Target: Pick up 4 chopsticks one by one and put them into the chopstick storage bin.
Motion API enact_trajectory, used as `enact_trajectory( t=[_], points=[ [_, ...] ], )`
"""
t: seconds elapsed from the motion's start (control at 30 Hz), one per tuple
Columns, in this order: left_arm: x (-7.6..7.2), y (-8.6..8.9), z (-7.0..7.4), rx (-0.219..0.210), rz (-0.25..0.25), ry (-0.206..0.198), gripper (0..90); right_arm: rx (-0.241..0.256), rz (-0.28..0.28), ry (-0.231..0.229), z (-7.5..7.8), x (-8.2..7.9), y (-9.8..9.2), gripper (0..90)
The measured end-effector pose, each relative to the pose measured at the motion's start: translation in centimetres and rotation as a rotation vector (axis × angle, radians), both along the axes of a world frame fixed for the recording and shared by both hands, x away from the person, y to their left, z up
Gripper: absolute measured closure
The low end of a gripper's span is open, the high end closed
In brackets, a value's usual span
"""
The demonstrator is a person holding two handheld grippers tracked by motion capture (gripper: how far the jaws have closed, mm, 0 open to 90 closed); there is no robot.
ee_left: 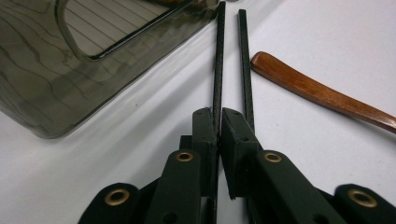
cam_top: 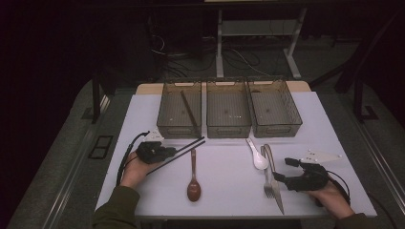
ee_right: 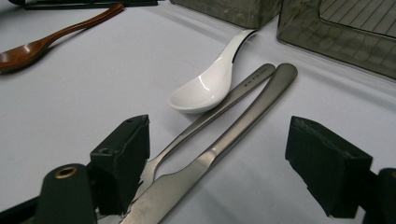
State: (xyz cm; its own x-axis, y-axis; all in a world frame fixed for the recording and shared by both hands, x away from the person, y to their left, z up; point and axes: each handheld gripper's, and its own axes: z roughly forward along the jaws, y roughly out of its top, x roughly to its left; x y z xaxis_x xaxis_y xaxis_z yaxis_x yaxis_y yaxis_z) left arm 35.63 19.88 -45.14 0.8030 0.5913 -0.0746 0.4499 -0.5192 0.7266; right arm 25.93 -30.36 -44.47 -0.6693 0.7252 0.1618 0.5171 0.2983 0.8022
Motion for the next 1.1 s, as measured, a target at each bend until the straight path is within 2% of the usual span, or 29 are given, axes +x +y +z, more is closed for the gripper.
enact_trajectory(
  t=[0.3,0.63,1.1],
  points=[
    [-0.2,-0.1,0.1,0.039,-0.034,-0.034,84.4,-0.004,0.005,-0.004,0.0,-0.1,0.1,21.6],
    [-0.3,-0.1,0.2,0.046,-0.053,-0.044,84.9,-0.009,0.007,-0.006,0.1,-0.1,0.1,21.6],
    [-0.9,0.3,1.7,0.013,-0.051,-0.067,84.9,-0.011,0.007,-0.012,0.1,-0.1,0.1,21.7]
  ],
)
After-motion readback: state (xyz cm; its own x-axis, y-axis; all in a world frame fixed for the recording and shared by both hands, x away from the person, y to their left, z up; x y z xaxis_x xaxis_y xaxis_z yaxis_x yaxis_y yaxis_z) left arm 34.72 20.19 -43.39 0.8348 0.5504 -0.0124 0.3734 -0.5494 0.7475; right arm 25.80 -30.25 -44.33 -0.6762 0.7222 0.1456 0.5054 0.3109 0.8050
